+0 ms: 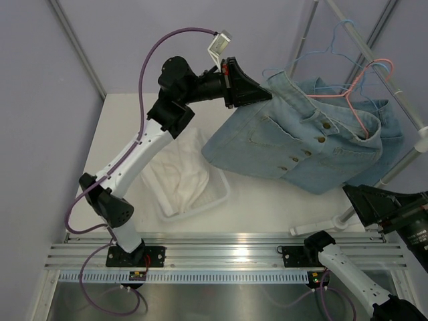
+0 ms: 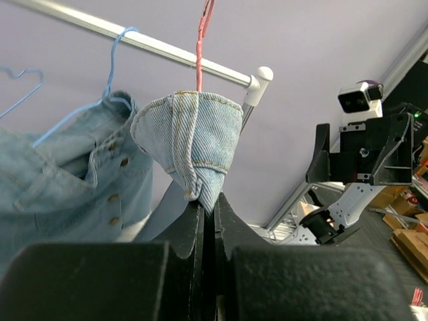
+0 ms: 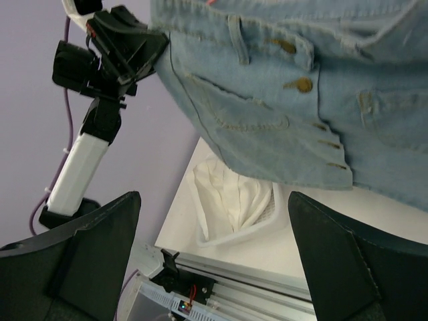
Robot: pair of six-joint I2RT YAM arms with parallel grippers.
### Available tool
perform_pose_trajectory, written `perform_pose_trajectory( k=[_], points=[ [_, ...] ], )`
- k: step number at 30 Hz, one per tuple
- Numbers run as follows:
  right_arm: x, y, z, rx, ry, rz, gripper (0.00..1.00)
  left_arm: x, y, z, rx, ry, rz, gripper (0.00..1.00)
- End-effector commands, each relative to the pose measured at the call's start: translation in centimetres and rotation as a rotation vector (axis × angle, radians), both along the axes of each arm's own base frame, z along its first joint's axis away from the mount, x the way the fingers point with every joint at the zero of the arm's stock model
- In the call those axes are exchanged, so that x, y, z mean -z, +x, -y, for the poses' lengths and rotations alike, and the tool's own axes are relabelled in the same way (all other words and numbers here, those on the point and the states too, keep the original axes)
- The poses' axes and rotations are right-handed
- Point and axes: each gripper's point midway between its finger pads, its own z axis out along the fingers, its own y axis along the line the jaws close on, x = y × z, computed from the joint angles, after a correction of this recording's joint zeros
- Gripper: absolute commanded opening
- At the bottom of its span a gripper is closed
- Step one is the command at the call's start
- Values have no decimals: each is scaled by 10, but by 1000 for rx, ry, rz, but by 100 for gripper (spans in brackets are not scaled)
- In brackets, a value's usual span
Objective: Remove the skirt from the hanger
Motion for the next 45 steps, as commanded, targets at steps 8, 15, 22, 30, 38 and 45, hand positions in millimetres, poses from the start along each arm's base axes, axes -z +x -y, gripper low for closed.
perform_pose_trajectory(
  k=[8,15,22,30,38,45],
  points=[
    [-30,103,-55,-44,-81,27,98,-31,-62,-82,-153,-23,121,0],
    [-39,143,-75,-41,-46,48,88,-13,-68,-101,-246,69,95,0],
    [-43,158,-83,-46,-37,53,83,-6,-65,-116,-347,110,83,0],
    [-40,170,-95,-74,-12,32,80,0,-69,-124,-372,126,89,0],
    [-16,203,-110,-66,-16,-25,77,9,-77,-126,-353,126,71,0],
    [4,223,-120,-67,-38,-83,69,9,-81,-130,-359,131,79,0]
  ],
)
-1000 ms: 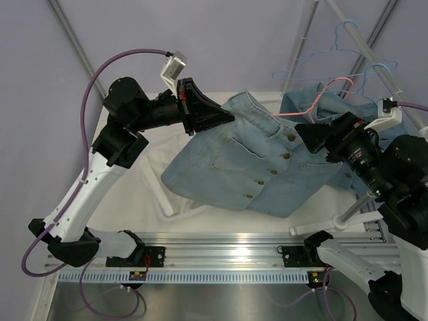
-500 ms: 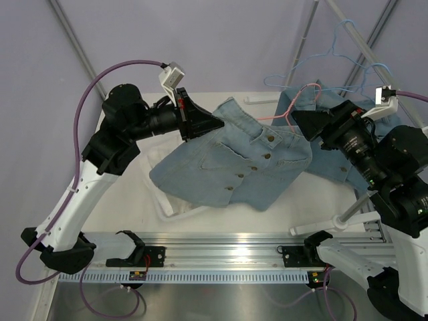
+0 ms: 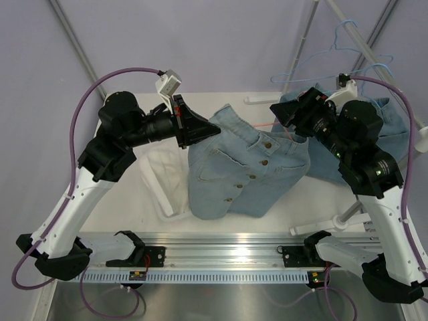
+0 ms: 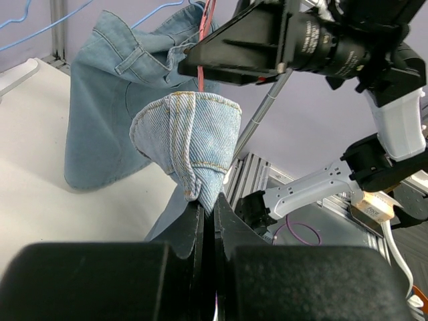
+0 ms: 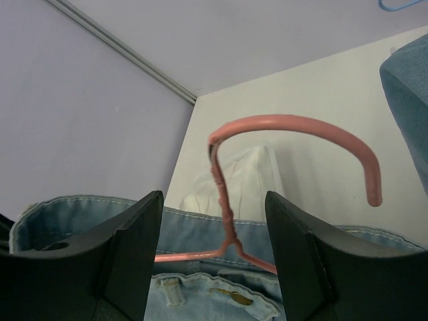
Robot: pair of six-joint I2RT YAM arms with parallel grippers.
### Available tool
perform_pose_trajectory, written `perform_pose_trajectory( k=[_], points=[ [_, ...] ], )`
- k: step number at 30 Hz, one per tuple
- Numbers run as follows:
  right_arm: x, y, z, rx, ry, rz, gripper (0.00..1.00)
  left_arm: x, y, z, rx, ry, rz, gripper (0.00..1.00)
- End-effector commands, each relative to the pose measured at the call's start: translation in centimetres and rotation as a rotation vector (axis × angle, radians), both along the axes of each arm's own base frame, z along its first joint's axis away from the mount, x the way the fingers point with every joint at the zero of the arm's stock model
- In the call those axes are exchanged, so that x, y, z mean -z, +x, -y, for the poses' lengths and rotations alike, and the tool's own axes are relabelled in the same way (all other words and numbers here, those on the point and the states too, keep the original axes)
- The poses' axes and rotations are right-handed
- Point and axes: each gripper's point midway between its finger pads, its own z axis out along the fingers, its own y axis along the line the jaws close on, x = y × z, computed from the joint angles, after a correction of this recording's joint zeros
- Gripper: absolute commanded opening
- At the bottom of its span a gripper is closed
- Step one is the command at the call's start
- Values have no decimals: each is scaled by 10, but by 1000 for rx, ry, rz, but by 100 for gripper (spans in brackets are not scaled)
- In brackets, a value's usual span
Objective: Remove the skirt from the hanger
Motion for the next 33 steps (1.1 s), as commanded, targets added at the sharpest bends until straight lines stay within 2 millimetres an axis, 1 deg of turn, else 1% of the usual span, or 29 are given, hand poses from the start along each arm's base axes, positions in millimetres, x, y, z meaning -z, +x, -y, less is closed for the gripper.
perform_pose_trajectory(
  k=[1,2,4,5,6,7,8,11,12,13,14,16,17,19,20,21,23,24,25,27,28,29,31,32,33],
  points=[
    [-9,2,-2,2,25,43,69,-40,-13,-11,-6,-100,123,0],
    [-2,4,-2,2,14,30,69,-40,-14,-11,-5,-99,122,0],
    [1,6,-3,2,6,22,66,-39,-13,-10,-5,-97,119,0],
    [4,7,-4,2,5,16,59,-38,-13,-10,-2,-97,117,0],
    [4,8,-4,2,7,13,54,-37,-13,-9,-3,-95,114,0],
    [7,10,-6,-1,5,2,47,-37,-12,-8,-1,-95,110,0],
    [9,11,-8,-2,7,-8,30,-37,-13,-8,0,-96,111,0],
    [10,13,-11,-1,11,-18,3,-37,-13,-7,0,-95,112,0],
    [11,15,-10,18,10,-24,0,-37,-13,-6,1,-94,111,0],
    [9,15,-8,29,13,-22,0,-37,-14,-7,4,-94,111,0],
    [12,14,-8,35,4,-36,0,-37,-16,-6,15,-91,109,15],
    [11,15,1,84,-1,-39,0,-34,-17,-6,22,-83,110,40],
    [14,15,4,96,-11,-50,0,-34,-21,-8,34,-80,116,55],
    [13,12,10,119,-25,-47,0,-28,-24,-11,38,-60,135,62],
    [16,11,12,123,-39,-54,0,-30,-29,-16,34,-62,156,65],
    [14,7,14,123,-39,-48,0,-23,-29,-17,31,-44,170,71],
    [14,1,15,114,-35,-46,0,-16,-34,-21,34,-25,185,76],
    [10,-4,16,105,-25,-36,0,-15,-39,-25,37,-19,210,78],
    [9,-8,17,100,-21,-32,0,-4,-40,-25,49,-1,198,79],
    [6,-16,19,93,-4,-30,0,6,-41,-26,50,14,192,81],
    [3,-19,21,93,2,-26,0,18,-42,-25,63,33,168,81],
    [2,-25,24,93,8,-25,0,24,-43,-24,77,40,159,81],
    [-6,-33,28,94,27,-10,0,35,-45,-23,94,52,141,81],
    [-11,-38,30,91,36,2,0,49,-43,-20,99,73,118,81],
    [-18,-43,31,86,48,15,0,55,-42,-21,99,81,108,81]
  ],
)
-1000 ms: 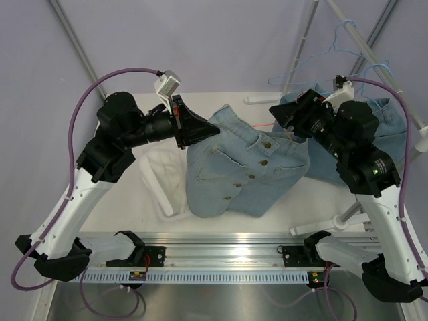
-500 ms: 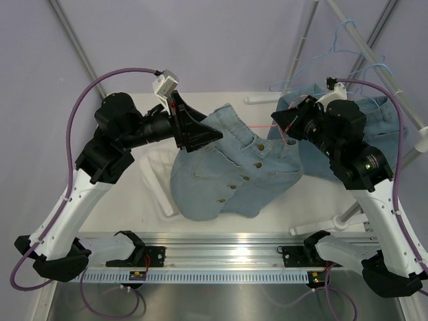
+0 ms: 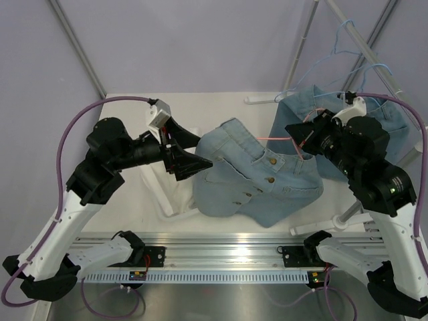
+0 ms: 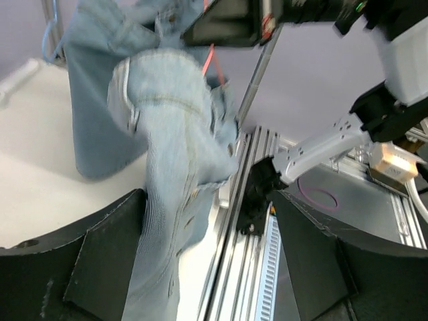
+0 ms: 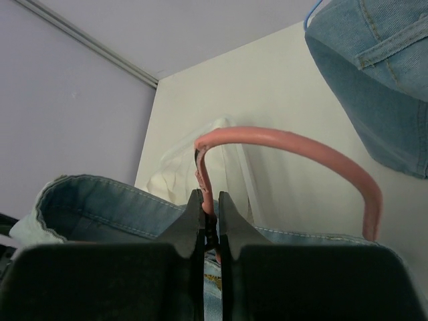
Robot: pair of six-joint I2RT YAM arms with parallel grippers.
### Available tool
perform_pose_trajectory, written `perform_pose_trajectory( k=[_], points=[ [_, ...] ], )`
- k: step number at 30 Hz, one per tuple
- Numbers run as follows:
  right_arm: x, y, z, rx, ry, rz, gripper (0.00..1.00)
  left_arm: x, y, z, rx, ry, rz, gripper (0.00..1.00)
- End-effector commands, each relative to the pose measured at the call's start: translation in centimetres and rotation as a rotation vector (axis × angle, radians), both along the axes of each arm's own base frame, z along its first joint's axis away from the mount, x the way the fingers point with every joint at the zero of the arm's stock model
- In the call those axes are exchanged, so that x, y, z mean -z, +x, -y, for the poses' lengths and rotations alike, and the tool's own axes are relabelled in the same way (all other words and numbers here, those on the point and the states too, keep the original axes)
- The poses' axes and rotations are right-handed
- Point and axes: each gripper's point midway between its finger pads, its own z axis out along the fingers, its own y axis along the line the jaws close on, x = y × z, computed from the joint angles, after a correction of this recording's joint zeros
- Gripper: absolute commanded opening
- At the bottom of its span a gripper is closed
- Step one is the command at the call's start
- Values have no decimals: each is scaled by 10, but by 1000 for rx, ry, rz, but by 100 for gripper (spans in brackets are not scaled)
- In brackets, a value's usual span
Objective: Remove the skirt from the hanger
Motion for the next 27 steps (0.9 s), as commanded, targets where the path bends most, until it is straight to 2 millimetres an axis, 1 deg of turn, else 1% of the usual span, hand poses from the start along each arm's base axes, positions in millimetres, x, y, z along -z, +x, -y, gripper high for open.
perform_pose_trajectory(
  k=[1,2,4,5,7,8,10,11,14,16,17,18,21,22,25,27],
  points=[
    [-58,-21,10,18,130,133,0,28,-3,5,53,45,-24,81],
    [-60,-24,13,23,132,139,0,37,-4,7,66,58,-42,80],
    [-65,-29,19,36,132,148,0,41,-12,8,110,52,-45,79],
    [-67,-31,22,46,133,153,0,48,-12,9,116,58,-62,76],
    [-69,-35,25,52,131,157,0,53,-13,9,121,65,-72,69],
    [-71,-37,29,67,131,162,0,56,-13,9,121,73,-74,58],
    [-71,-39,33,80,125,161,0,62,-13,8,122,93,-93,46],
    [-71,-39,37,95,122,162,0,64,-13,7,119,100,-91,32],
    [-72,-44,46,124,109,168,0,70,-8,5,76,118,-102,0],
    [-71,-47,49,134,108,168,0,75,-1,3,30,130,-108,0],
    [-72,-50,52,140,115,174,0,74,0,1,13,127,-108,0],
    [-70,-51,53,144,116,171,0,76,6,0,-21,125,-109,0],
    [-71,-58,60,161,126,178,0,71,11,-3,-66,102,-104,0],
    [-70,-60,62,166,128,177,0,73,12,-3,-72,100,-110,0],
    [-74,-71,78,222,147,199,0,75,15,-4,-94,101,-115,0],
    [-75,-76,86,253,151,207,0,78,18,-8,-127,110,-117,0]
  ],
)
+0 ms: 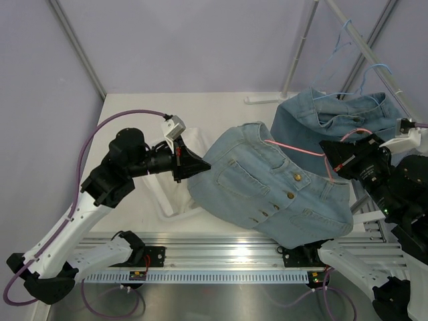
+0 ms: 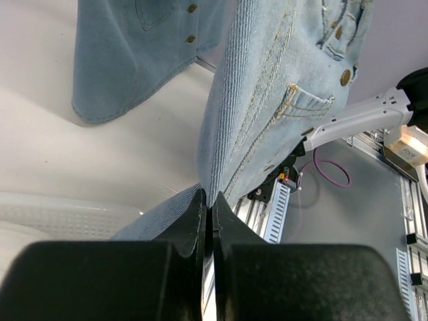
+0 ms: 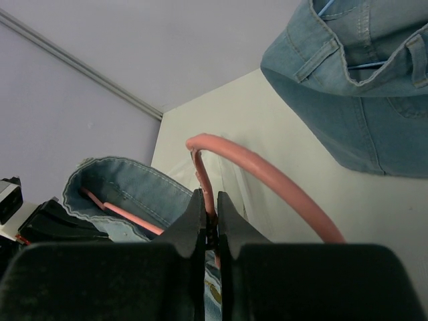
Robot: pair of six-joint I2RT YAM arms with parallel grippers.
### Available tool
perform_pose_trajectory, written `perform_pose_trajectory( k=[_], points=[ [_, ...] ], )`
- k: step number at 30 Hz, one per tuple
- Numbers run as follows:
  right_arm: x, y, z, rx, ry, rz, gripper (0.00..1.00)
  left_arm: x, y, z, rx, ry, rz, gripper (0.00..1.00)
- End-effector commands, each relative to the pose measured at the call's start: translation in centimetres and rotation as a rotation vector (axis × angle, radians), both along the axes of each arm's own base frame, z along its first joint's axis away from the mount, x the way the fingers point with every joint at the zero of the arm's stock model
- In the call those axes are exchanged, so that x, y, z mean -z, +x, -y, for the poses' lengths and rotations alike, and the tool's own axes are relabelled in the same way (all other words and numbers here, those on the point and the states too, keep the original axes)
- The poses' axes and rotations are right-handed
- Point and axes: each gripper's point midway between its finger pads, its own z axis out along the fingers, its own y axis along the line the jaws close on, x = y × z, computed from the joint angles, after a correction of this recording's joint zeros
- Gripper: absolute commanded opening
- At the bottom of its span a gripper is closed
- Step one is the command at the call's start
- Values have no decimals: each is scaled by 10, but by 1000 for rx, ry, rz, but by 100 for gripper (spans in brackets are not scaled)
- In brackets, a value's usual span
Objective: Remove the skirt from the hanger
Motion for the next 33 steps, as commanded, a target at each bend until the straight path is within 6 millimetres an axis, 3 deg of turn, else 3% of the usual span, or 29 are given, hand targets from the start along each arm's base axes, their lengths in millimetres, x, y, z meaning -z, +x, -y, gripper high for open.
perform_pose_trajectory(
  k=[1,12,20,26,30,33],
  points=[
    [-42,-11,37,164,118,139,0,0,9,-10,-91,0,26,0],
    [-57,-42,76,283,137,209,0,23,17,-20,-159,62,-9,0],
    [-68,-69,99,324,142,243,0,39,30,-18,-183,109,-44,0],
    [-79,-88,119,372,149,280,0,54,28,-13,-154,116,-74,0],
    [-82,-90,123,379,151,290,0,57,24,-10,-123,107,-82,0],
    [-83,-81,115,358,155,297,0,48,22,-6,-104,80,-77,0]
  ],
)
